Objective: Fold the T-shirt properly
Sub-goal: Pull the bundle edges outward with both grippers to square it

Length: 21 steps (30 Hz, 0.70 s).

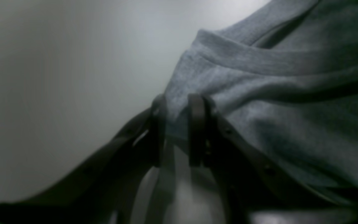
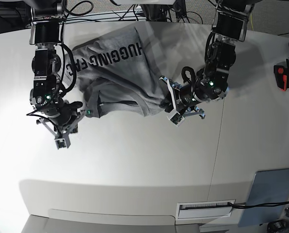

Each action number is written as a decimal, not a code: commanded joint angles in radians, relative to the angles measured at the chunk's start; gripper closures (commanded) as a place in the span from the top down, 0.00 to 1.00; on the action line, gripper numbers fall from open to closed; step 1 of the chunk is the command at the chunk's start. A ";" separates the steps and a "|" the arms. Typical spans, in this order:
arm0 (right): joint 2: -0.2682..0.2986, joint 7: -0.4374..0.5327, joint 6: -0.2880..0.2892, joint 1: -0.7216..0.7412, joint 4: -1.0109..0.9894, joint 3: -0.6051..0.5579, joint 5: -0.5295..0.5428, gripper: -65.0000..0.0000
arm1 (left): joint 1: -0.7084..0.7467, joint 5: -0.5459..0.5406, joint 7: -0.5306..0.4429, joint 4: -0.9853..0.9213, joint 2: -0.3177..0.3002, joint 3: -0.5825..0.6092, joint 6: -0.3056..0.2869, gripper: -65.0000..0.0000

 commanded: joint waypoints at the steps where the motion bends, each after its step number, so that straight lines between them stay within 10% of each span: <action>1: 0.017 -0.002 0.004 0.023 0.014 0.004 0.005 0.24 | -0.009 -0.010 -0.019 0.017 -0.002 -0.003 0.000 0.18; 4: 0.028 -0.057 0.003 0.022 0.014 0.004 0.047 0.43 | 0.003 0.006 -0.019 0.017 -0.002 -0.003 0.000 0.18; 21: 0.029 -0.177 -0.018 0.001 -0.106 0.005 0.277 0.41 | 0.008 0.016 -0.024 0.017 -0.002 -0.003 0.000 0.18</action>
